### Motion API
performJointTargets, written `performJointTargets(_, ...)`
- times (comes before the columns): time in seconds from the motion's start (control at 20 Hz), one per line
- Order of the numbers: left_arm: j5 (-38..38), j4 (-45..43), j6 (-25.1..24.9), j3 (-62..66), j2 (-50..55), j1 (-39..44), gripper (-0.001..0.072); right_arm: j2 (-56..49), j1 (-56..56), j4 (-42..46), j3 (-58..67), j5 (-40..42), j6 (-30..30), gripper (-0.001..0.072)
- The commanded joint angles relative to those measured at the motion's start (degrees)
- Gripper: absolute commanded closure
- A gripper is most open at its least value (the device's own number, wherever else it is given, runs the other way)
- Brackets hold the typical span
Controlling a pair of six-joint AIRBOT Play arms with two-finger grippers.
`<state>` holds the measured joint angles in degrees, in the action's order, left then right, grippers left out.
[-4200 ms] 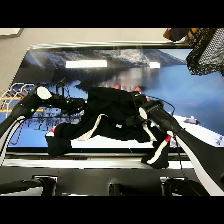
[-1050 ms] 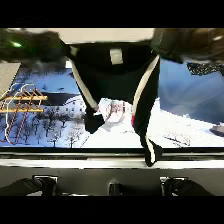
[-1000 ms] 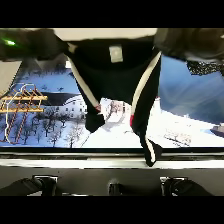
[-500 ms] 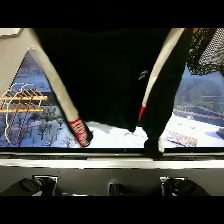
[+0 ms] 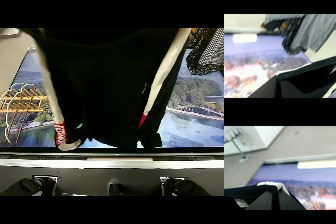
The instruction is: Fold the clothes and pants, and hang the long-sleeved shirts on hangers.
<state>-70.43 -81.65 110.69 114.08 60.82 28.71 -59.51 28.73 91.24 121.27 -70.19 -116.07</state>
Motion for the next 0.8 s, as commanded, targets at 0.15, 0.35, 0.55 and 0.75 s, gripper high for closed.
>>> performJointTargets(0.15,-13.18,0.13,0.33,-3.37,10.29,-0.04,0.0675,-9.51,-0.02,5.44,-2.47,-23.85,2.6,0.0661)
performJointTargets(0.35,-20.37,0.17,0.33,-3.45,19.06,-0.02,0.0675,-10.36,-0.02,6.43,-15.67,-25.92,8.33,0.0661)
performJointTargets(0.55,-21.2,0.59,-1.49,-10.43,21.51,0.42,0.0676,-7.93,-0.02,6.93,-30.03,-21.0,7.67,0.0662)
performJointTargets(0.75,-15.56,1.31,-2.71,-23.3,19.69,0.42,0.0676,-3.82,0.0,3.23,-44.35,-12.85,0.42,0.0662)
